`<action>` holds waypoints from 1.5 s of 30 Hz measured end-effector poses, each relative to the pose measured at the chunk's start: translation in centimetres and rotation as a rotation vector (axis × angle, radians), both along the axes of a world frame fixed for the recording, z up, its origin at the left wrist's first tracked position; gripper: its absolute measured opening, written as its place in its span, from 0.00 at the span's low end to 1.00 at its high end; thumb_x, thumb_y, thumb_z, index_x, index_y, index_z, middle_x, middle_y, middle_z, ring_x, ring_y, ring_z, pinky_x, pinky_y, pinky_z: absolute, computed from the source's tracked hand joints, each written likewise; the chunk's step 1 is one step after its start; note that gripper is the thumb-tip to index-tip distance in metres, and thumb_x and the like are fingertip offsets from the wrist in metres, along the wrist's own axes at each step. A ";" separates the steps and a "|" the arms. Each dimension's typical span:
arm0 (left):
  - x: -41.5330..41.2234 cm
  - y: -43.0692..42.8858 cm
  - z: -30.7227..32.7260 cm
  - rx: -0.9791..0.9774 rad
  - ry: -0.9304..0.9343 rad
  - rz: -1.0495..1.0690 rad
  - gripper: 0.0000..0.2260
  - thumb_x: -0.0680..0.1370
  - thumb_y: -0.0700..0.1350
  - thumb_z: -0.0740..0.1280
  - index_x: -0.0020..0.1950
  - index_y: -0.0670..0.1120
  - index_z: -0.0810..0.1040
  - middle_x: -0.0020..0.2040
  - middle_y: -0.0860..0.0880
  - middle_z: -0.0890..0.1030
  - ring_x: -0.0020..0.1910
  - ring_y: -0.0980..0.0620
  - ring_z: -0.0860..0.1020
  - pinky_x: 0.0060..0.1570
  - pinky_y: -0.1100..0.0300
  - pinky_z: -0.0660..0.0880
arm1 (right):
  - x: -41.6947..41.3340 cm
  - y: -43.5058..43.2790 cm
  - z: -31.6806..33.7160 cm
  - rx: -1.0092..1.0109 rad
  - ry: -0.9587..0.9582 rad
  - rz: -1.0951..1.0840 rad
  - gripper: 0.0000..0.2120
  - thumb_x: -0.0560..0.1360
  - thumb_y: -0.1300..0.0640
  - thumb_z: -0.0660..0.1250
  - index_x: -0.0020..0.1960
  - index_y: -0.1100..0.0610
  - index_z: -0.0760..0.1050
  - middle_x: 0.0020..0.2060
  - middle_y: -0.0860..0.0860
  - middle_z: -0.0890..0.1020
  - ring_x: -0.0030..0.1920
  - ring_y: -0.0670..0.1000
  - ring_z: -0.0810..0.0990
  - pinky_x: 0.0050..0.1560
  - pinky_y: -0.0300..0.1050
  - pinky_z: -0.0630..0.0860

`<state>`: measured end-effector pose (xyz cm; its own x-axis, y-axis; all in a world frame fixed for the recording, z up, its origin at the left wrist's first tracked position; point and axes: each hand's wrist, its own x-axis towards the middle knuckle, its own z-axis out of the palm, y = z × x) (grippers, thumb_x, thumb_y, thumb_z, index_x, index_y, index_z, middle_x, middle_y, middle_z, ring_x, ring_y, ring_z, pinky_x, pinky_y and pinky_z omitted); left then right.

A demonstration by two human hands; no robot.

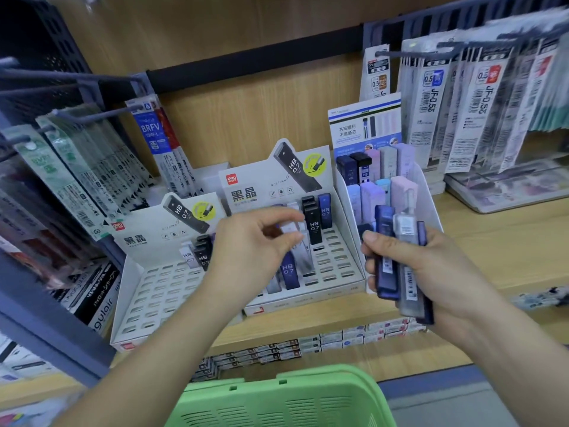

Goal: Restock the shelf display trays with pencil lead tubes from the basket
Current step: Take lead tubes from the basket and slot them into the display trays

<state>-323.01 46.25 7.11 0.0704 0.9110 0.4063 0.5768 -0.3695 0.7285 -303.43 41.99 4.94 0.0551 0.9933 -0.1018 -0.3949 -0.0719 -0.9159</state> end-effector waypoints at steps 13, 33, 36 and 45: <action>0.7 1.2 -0.6 0.024 0.429 -0.024 0.10 0.77 0.45 0.68 0.57 0.55 0.82 0.39 0.58 0.76 0.42 0.60 0.74 0.45 0.70 0.67 | -0.2 0.1 -0.3 -0.009 0.081 0.087 0.12 0.69 0.60 0.73 0.50 0.60 0.76 0.36 0.56 0.82 0.30 0.52 0.80 0.28 0.43 0.77; 3.4 -0.2 2.4 -0.373 -0.201 -0.187 0.03 0.75 0.44 0.71 0.42 0.46 0.83 0.31 0.50 0.80 0.27 0.57 0.74 0.29 0.64 0.72 | -2.4 -0.7 0.3 0.015 -0.004 0.342 0.11 0.68 0.58 0.73 0.48 0.59 0.76 0.36 0.56 0.82 0.30 0.52 0.78 0.30 0.44 0.77; 2.1 0.4 3.2 -0.372 -0.392 -0.168 0.01 0.75 0.41 0.71 0.43 0.44 0.81 0.30 0.49 0.80 0.26 0.55 0.75 0.29 0.66 0.75 | -2.3 -0.7 0.4 0.007 0.026 0.378 0.13 0.70 0.57 0.71 0.52 0.59 0.74 0.36 0.56 0.81 0.29 0.52 0.77 0.29 0.44 0.77; -1.3 0.5 4.5 -0.318 -0.379 -0.413 0.13 0.60 0.38 0.80 0.42 0.47 0.86 0.37 0.47 0.83 0.36 0.53 0.81 0.38 0.65 0.78 | -2.1 -0.5 0.9 -0.112 0.314 0.350 0.12 0.68 0.51 0.70 0.47 0.57 0.78 0.31 0.52 0.76 0.23 0.47 0.71 0.22 0.39 0.72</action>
<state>-324.31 46.78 11.62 0.3462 0.9194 0.1867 0.1143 -0.2389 0.9643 -305.57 41.46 5.82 -0.3313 0.9285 -0.1677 -0.5854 -0.3417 -0.7352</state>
